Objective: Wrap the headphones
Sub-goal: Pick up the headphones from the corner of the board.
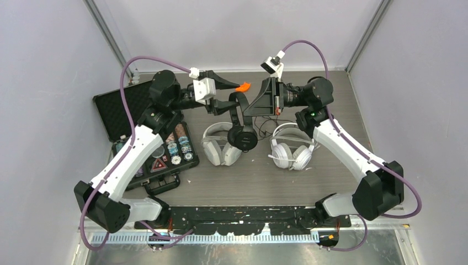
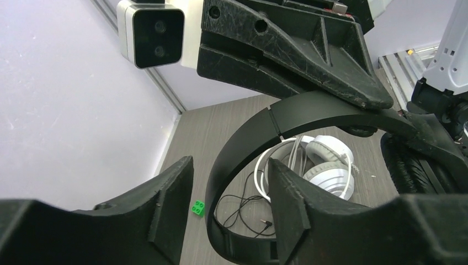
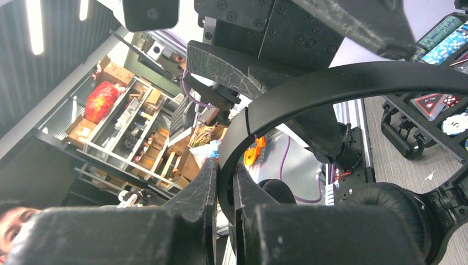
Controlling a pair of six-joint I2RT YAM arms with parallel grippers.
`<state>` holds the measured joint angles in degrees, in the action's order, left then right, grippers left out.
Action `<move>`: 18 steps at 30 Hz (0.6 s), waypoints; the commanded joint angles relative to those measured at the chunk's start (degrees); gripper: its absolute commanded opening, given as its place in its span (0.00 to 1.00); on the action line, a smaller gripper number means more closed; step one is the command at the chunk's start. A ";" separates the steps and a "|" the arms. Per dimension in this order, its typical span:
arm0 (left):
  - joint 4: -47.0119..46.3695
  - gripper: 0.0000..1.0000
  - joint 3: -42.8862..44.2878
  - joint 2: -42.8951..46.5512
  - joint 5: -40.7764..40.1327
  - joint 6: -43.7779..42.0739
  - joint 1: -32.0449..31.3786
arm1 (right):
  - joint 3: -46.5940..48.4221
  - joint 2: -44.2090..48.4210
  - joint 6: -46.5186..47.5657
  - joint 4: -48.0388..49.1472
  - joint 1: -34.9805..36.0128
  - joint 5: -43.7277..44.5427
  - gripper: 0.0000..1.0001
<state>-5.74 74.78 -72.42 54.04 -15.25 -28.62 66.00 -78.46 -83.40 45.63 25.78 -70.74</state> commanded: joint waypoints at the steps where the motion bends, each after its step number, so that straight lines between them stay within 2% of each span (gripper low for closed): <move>1: -0.59 0.55 1.21 0.26 0.67 -1.44 -0.29 | 1.19 3.30 2.01 0.88 0.28 1.53 0.00; 7: 2.66 0.51 3.00 -1.25 0.37 -3.17 -0.29 | 1.40 3.23 2.01 0.79 0.41 1.48 0.00; 12: 2.93 0.36 3.88 -2.01 0.80 -3.26 -0.29 | 1.75 3.06 1.90 0.79 0.36 1.48 0.00; 14: 2.85 0.22 3.80 -2.03 0.79 -3.32 -0.29 | 1.90 3.06 2.16 0.85 0.35 1.57 0.00; 15: 2.90 0.12 3.71 -2.02 0.57 -3.32 -0.29 | 2.06 3.09 2.63 0.74 0.35 1.69 0.02; 16: 3.11 0.04 3.57 -1.94 0.00 -3.42 -0.29 | 2.25 3.02 3.51 0.51 0.33 2.11 0.09; 18: 4.09 0.00 3.14 -1.73 -2.81 -3.62 -0.29 | 2.33 3.36 6.37 -0.43 -0.21 3.82 0.25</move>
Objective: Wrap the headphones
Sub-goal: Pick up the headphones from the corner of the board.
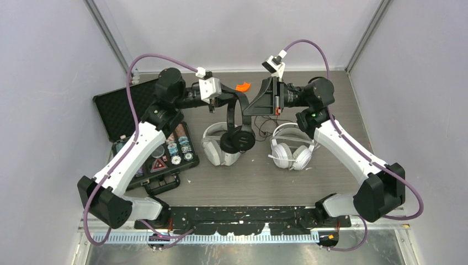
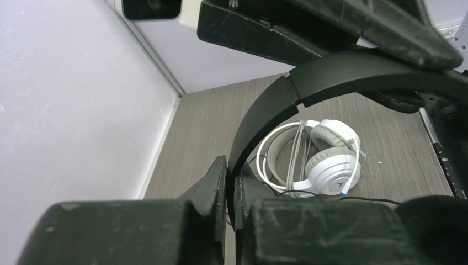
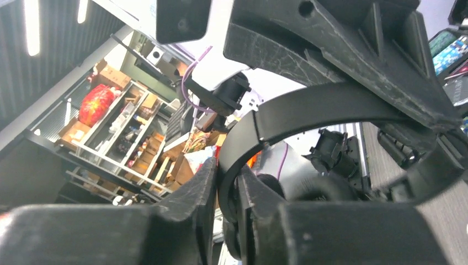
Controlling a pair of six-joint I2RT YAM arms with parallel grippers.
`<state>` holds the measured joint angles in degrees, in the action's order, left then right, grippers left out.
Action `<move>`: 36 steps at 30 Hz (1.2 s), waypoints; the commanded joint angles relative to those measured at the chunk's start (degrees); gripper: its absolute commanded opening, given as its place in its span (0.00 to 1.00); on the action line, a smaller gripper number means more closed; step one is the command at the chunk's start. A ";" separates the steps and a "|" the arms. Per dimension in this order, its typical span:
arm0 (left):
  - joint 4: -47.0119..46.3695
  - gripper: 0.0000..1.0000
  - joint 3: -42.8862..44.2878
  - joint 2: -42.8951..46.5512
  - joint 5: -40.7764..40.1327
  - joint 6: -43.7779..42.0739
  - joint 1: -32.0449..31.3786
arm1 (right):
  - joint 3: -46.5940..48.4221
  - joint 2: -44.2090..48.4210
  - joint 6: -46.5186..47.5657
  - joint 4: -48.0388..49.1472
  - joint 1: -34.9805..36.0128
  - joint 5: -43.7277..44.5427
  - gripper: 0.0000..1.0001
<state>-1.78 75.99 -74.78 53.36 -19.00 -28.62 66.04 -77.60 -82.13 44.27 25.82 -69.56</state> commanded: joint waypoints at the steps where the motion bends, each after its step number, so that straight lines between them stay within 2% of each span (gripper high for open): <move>1: 0.43 0.00 1.56 0.87 -4.67 0.52 -0.29 | 2.00 3.10 7.30 -0.25 -0.83 4.04 0.29; 4: 4.74 0.00 1.75 1.34 -13.59 2.35 -0.29 | 2.61 5.84 18.53 -12.89 -3.40 9.90 0.46; 6: 9.29 0.00 4.28 1.02 -19.37 3.37 -0.29 | 4.50 8.02 32.40 -26.63 -4.94 17.31 0.53; 8: 11.61 0.00 5.39 0.82 -26.12 5.69 -0.29 | 5.87 9.94 39.94 -35.08 -6.00 24.67 0.60; 13: 12.43 0.00 4.71 2.23 -44.33 7.76 -0.03 | 2.41 14.15 41.85 -32.98 -10.03 35.00 0.72; 15: 13.52 0.00 5.63 2.25 -47.60 9.83 0.91 | 1.08 15.47 45.60 -32.81 -10.13 35.21 0.74; 19: 25.97 0.00 16.24 -2.04 -52.08 14.58 2.55 | -3.98 17.24 54.49 -28.97 -10.13 32.41 0.74; 23: 33.56 0.00 23.30 -5.56 -52.92 20.78 3.72 | -12.32 19.03 62.71 -18.43 -10.13 29.86 0.74; 29: 47.85 0.00 40.32 -14.03 -46.13 28.29 6.92 | -16.13 16.12 68.68 -16.88 -10.08 28.65 0.74; 32: 49.47 0.00 43.60 -14.51 -42.65 30.97 7.64 | -19.03 14.05 71.50 -12.65 -9.90 26.55 0.74; 36: 49.97 0.00 46.01 -14.62 -39.65 34.63 8.39 | -18.14 10.82 72.30 -10.84 -8.88 23.94 0.74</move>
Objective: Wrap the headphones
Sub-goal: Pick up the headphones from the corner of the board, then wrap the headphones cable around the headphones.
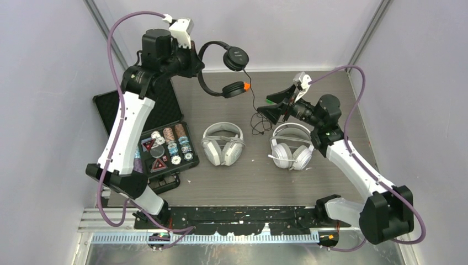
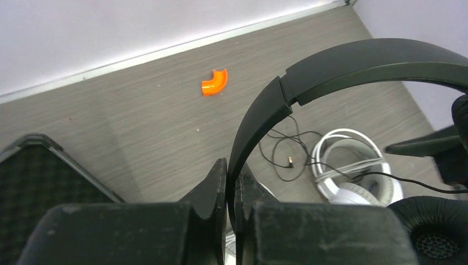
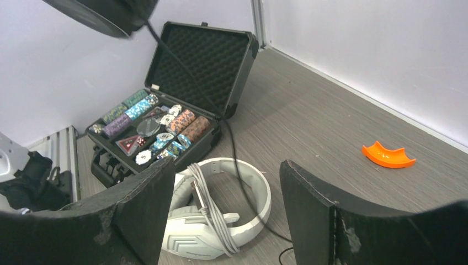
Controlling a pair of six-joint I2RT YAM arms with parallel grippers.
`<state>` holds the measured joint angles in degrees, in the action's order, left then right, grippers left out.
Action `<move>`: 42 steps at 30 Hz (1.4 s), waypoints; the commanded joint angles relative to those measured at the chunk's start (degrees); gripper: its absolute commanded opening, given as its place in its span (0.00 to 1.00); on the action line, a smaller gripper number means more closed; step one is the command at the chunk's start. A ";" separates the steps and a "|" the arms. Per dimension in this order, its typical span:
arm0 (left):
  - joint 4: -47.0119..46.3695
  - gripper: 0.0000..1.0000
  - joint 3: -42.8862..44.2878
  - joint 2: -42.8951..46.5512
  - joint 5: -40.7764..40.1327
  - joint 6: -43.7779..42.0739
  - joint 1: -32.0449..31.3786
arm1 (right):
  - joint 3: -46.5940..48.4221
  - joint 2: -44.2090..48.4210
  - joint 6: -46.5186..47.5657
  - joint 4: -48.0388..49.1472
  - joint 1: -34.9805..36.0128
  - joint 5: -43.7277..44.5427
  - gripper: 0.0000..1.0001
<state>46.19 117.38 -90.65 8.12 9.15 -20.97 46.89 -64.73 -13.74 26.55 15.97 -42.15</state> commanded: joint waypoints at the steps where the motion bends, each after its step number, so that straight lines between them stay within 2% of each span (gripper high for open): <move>1: 2.05 0.00 5.07 1.12 5.99 7.05 0.78 | 1.23 -2.63 3.98 6.86 1.57 -3.71 0.73; 6: 1.44 0.00 5.88 1.21 9.17 9.14 1.10 | 0.34 -4.45 8.97 7.02 4.92 2.28 0.73; 10: 0.64 0.00 5.86 1.51 11.96 10.76 1.19 | 1.47 -7.98 9.51 9.11 6.48 3.25 0.72; 14: 0.37 0.00 5.80 1.75 15.12 12.55 1.75 | 0.92 -11.81 9.32 16.27 7.51 6.39 0.71; 16: 0.83 0.00 5.42 2.05 16.11 12.80 1.85 | -0.52 -13.60 7.42 22.87 7.57 7.23 0.69; 18: 0.96 0.00 4.39 2.59 16.97 13.26 2.03 | -1.63 -15.49 4.14 28.77 7.58 6.10 0.64; 22: -1.70 0.00 1.61 3.88 21.56 15.82 2.46 | -2.30 -17.67 -0.23 31.46 7.88 5.35 0.54; 26: -5.51 0.00 -1.23 5.32 25.81 18.36 2.86 | -2.55 -19.21 -2.08 34.19 8.58 5.65 0.49; 28: -6.71 0.00 -2.59 5.96 26.99 18.85 3.07 | -2.28 -19.48 -2.25 33.94 9.01 5.95 0.40; 30: -8.89 0.00 -3.91 6.61 29.59 20.08 3.36 | -1.89 -19.91 -2.30 33.70 9.55 6.28 0.25; 34: -18.00 0.00 -10.39 8.67 37.76 25.39 3.40 | 0.29 -21.52 -2.53 33.75 10.85 6.21 0.02; 36: -21.74 0.00 -14.13 9.94 40.81 26.61 3.39 | 2.04 -22.51 -3.12 33.82 11.17 6.29 0.00; 42: -22.23 0.00 -19.66 11.49 48.81 25.98 3.25 | 6.54 -24.46 -1.04 30.16 11.53 7.03 0.00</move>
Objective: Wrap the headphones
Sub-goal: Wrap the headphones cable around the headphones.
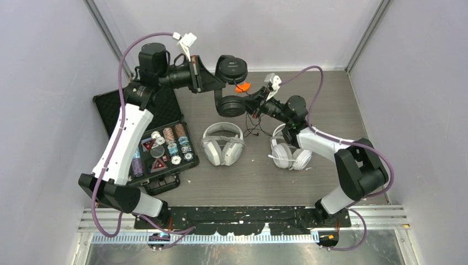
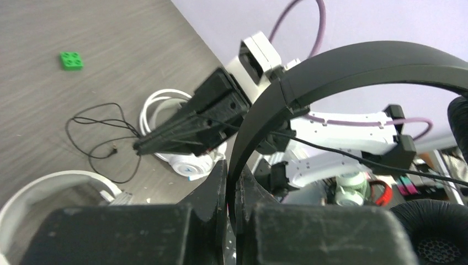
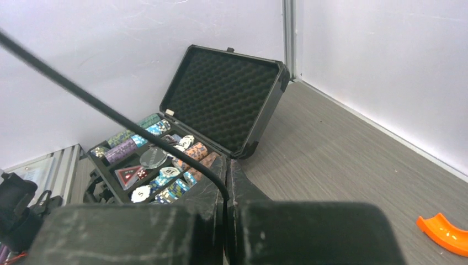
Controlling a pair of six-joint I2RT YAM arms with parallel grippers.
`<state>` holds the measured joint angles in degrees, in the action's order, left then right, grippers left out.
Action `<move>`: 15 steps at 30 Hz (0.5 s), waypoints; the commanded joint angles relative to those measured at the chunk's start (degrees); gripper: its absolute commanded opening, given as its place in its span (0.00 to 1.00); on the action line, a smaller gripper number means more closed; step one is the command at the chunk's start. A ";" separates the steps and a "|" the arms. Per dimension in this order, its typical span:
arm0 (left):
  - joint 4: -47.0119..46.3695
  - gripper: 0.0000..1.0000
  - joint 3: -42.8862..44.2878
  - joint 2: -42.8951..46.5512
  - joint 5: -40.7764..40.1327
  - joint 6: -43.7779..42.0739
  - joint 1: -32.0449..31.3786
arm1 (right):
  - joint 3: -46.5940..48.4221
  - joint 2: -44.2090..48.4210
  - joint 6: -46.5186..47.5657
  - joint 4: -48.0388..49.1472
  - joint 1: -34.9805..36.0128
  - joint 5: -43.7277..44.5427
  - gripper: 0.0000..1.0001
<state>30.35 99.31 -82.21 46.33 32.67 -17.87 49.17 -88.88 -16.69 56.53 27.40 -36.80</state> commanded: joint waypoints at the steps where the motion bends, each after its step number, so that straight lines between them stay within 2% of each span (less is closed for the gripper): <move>1: -6.47 0.00 -2.22 3.13 12.32 2.30 0.01 | 4.82 -0.34 2.65 -1.41 0.09 1.76 0.00; 4: -5.10 0.00 -4.12 3.86 15.08 0.65 -0.46 | 6.25 0.09 4.47 -4.57 0.06 1.64 0.00; 8: 4.52 0.00 -4.47 4.31 13.97 -8.89 -1.64 | 7.95 1.66 8.33 -11.56 0.02 1.55 0.00; 15: 21.04 0.00 -2.55 2.95 -0.29 -27.22 -10.68 | 12.27 4.56 11.33 -24.84 -1.89 -0.12 0.00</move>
<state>41.43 94.39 -80.53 51.59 16.95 -23.75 56.69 -88.12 -8.67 40.23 26.83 -36.34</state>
